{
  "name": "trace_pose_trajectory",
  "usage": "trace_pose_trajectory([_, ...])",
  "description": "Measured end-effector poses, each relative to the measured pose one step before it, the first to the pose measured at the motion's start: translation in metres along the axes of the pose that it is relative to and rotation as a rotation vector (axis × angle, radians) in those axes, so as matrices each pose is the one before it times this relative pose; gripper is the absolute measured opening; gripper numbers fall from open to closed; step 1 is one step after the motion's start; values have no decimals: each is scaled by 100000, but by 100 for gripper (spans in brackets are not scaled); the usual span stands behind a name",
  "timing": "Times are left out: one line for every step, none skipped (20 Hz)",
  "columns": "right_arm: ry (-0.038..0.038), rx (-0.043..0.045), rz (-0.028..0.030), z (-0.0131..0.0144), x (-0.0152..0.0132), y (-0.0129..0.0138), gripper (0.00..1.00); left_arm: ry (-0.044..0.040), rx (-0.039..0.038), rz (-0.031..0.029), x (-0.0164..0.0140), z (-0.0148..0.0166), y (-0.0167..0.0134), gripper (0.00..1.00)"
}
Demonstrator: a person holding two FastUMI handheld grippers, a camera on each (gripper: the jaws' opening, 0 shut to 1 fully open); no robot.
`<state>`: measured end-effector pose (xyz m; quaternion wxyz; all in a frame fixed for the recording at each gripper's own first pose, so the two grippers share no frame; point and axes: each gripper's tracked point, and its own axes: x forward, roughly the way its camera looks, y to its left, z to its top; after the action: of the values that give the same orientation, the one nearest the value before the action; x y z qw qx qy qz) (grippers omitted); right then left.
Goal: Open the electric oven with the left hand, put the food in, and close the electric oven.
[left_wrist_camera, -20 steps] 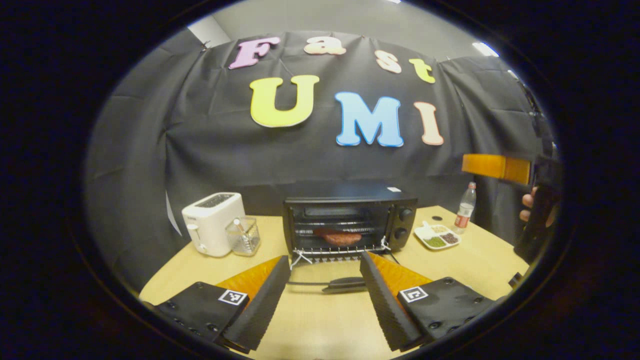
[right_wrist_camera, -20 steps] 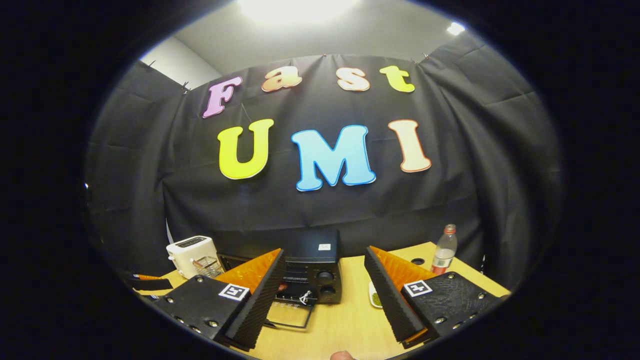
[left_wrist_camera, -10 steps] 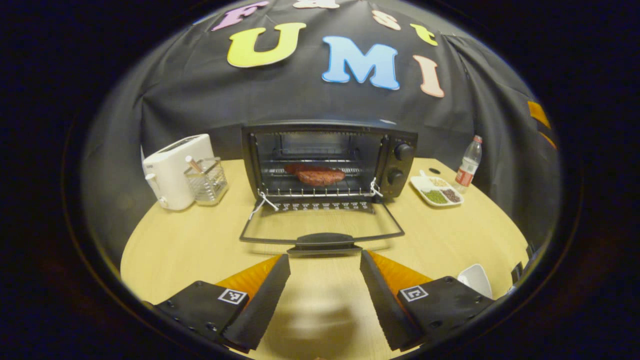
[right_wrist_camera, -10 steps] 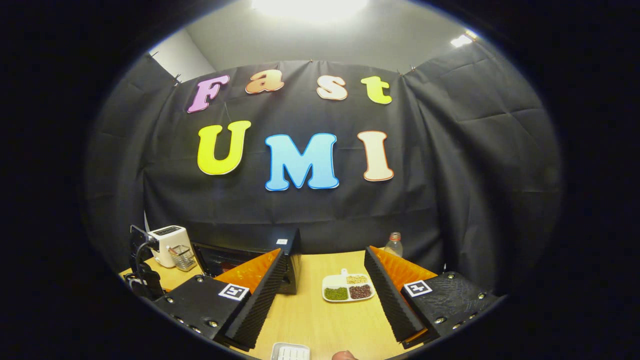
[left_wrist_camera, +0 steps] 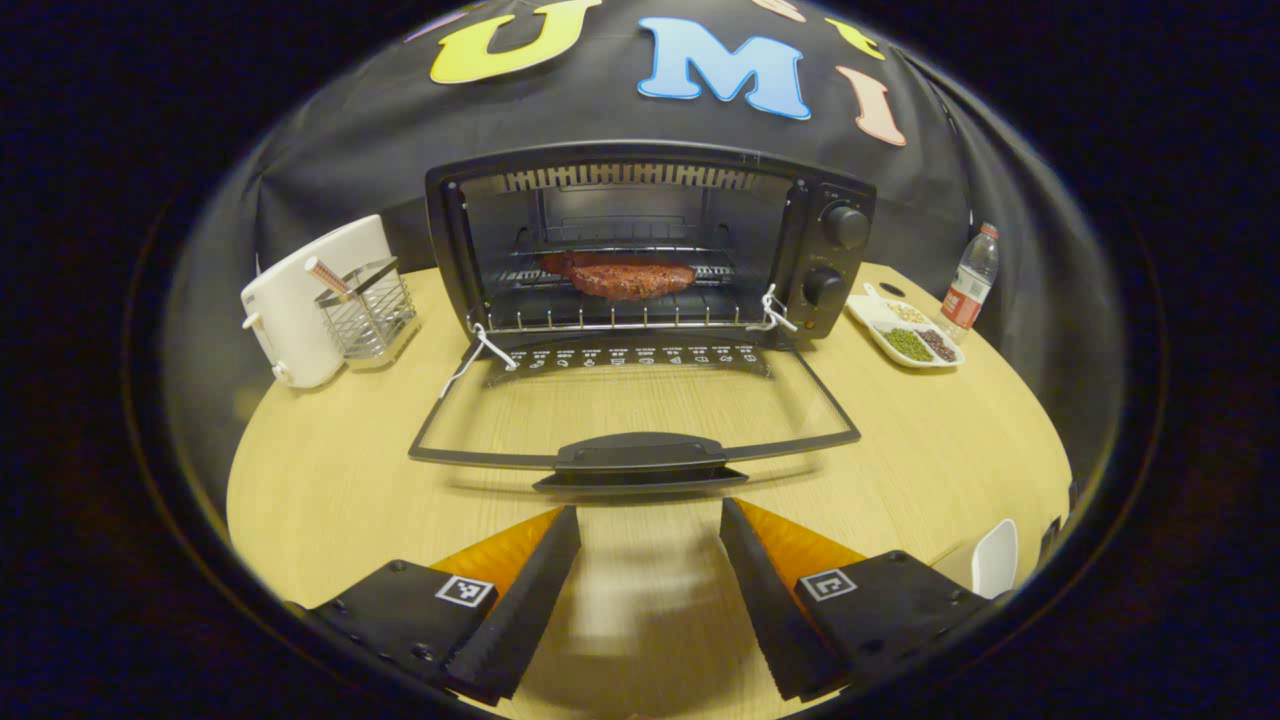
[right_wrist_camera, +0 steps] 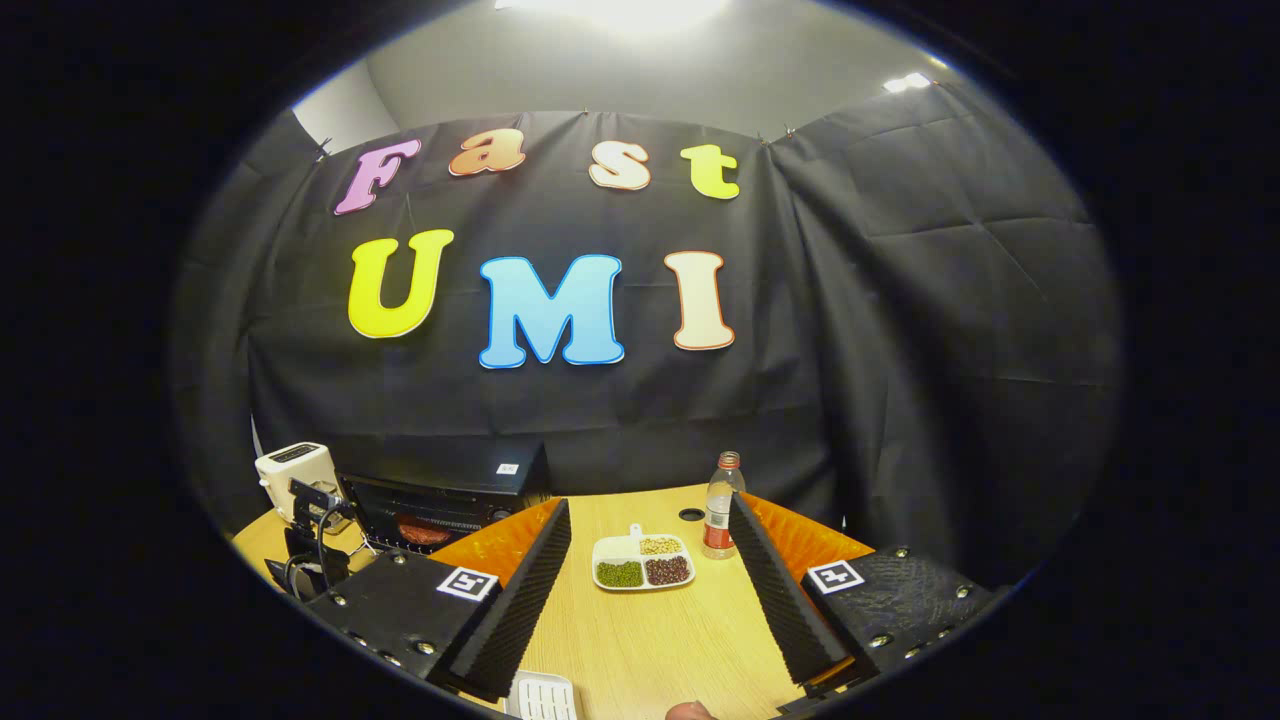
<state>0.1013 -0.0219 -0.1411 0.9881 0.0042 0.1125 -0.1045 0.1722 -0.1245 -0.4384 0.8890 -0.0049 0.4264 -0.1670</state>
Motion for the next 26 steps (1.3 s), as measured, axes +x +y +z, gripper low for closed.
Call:
trace_pose_trajectory([124,-594,-452,12,28,-45,96,568,58,-266,317,-55,-129,96])
trace_pose_trajectory([696,-919,-404,-91,70,-170,96,334,219,-292,262,-109,-107,100])
trace_pose_trajectory([694,-609,-135,-193,32,-119,96,222,457,112,293,35,9,100])
trace_pose_trajectory([349,-164,-344,58,-17,-121,96,-254,452,463,326,0,40,95])
trace_pose_trajectory([-336,240,-180,188,-136,-42,96,599,-591,217,288,-158,62,100])
trace_pose_trajectory([-432,-13,-398,52,-79,-56,96,673,-757,425,22,-164,-60,95])
trace_pose_trajectory([173,-487,-628,-104,-21,-186,96,-1769,378,303,42,271,0,95])
trace_pose_trajectory([386,-360,-316,-151,-56,-159,96,736,25,423,60,-252,72,99])
trace_pose_trajectory([266,151,-295,-29,-56,-184,96,-1037,231,360,-42,196,-49,95])
trace_pose_trajectory([115,522,-52,20,-12,-82,96,400,162,342,106,-36,63,95])
trace_pose_trajectory([-335,592,-60,156,-95,-113,96,-111,384,185,-153,91,12,95])
trace_pose_trajectory([-511,269,-116,173,-37,-81,96,0,262,58,-169,146,-7,95])
trace_pose_trajectory([-240,75,30,111,16,-22,96,-818,-44,-12,-283,199,-8,95])
trace_pose_trajectory([-44,11,202,-62,100,19,96,-899,-131,32,-378,342,14,99])
trace_pose_trajectory([-196,162,91,94,-5,54,96,-1256,-33,38,-350,326,-107,99])
trace_pose_trajectory([10,414,372,43,38,96,96,-946,192,35,-275,430,-27,95])
trace_pose_trajectory([-55,444,592,44,-39,153,96,-1103,-56,-47,-108,595,-41,95])
trace_pose_trajectory([-103,-25,391,-11,-7,139,96,-884,-389,-71,-182,586,8,95])
trace_pose_trajectory([-129,-484,343,7,-102,145,96,-982,-649,-222,-241,567,25,95])
trace_pose_trajectory([-98,-538,386,-33,-7,55,96,-1204,-848,-231,-251,571,-39,90])
trace_pose_trajectory([214,-343,431,3,-27,183,96,-1230,-958,-296,-445,586,42,100])
trace_pose_trajectory([126,-85,469,-49,68,146,96,-1374,-1015,-333,-313,803,-2,95])
trace_pose_trajectory([-163,23,281,150,22,176,96,-2002,-821,-394,-283,939,27,95])
trace_pose_trajectory([-110,2,159,55,89,155,97,-2059,-43,-307,-151,970,-27,100])
trace_pose_trajectory([-162,40,216,100,110,133,97,-1840,875,-175,-212,902,-79,99])
trace_pose_trajectory([2,-30,-60,-17,75,79,96,-1648,1351,-113,-25,888,35,95])
